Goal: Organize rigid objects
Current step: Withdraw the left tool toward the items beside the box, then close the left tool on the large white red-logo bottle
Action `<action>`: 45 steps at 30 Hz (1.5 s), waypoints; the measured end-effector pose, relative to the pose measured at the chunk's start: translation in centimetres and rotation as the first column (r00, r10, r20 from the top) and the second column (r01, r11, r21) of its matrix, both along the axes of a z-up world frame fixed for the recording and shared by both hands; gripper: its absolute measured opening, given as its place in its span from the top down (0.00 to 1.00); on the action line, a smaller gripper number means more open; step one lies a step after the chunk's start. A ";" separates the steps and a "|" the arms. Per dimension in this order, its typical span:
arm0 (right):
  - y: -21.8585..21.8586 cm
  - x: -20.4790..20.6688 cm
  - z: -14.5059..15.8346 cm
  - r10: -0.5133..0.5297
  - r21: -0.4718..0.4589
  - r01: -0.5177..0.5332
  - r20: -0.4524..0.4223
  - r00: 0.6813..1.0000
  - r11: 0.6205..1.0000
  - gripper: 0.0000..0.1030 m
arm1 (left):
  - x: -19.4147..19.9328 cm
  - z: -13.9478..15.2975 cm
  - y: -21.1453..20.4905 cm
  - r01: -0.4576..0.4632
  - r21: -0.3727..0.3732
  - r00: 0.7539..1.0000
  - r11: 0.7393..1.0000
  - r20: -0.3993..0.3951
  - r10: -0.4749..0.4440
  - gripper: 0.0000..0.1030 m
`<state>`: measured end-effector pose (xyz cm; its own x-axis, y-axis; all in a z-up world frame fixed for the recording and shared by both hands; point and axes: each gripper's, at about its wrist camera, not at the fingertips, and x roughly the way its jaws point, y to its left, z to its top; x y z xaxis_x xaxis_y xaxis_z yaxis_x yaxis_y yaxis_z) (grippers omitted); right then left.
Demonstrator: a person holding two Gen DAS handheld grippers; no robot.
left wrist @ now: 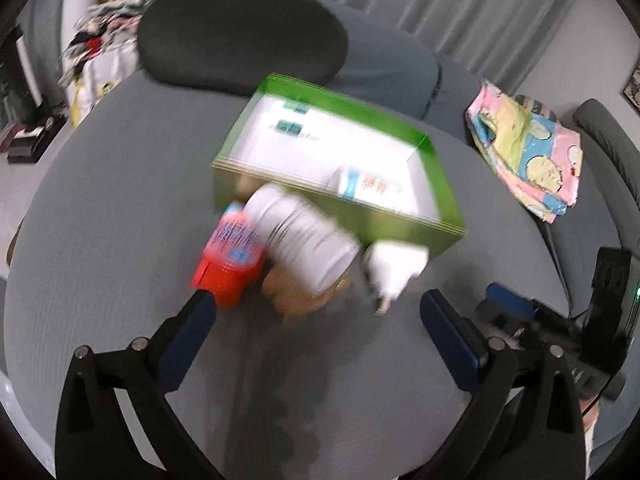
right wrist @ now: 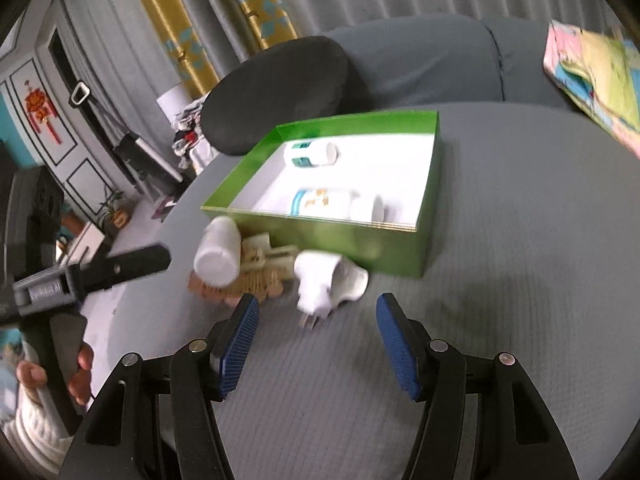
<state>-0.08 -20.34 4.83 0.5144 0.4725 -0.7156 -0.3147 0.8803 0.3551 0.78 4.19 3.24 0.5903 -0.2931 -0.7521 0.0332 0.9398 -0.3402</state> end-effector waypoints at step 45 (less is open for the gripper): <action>12.7 6.0 -3.0 0.255 -0.031 -0.254 0.058 0.965 0.967 0.39 | 7.2 -2.4 2.6 -0.066 -0.355 0.980 0.932 -0.200 -0.007 0.21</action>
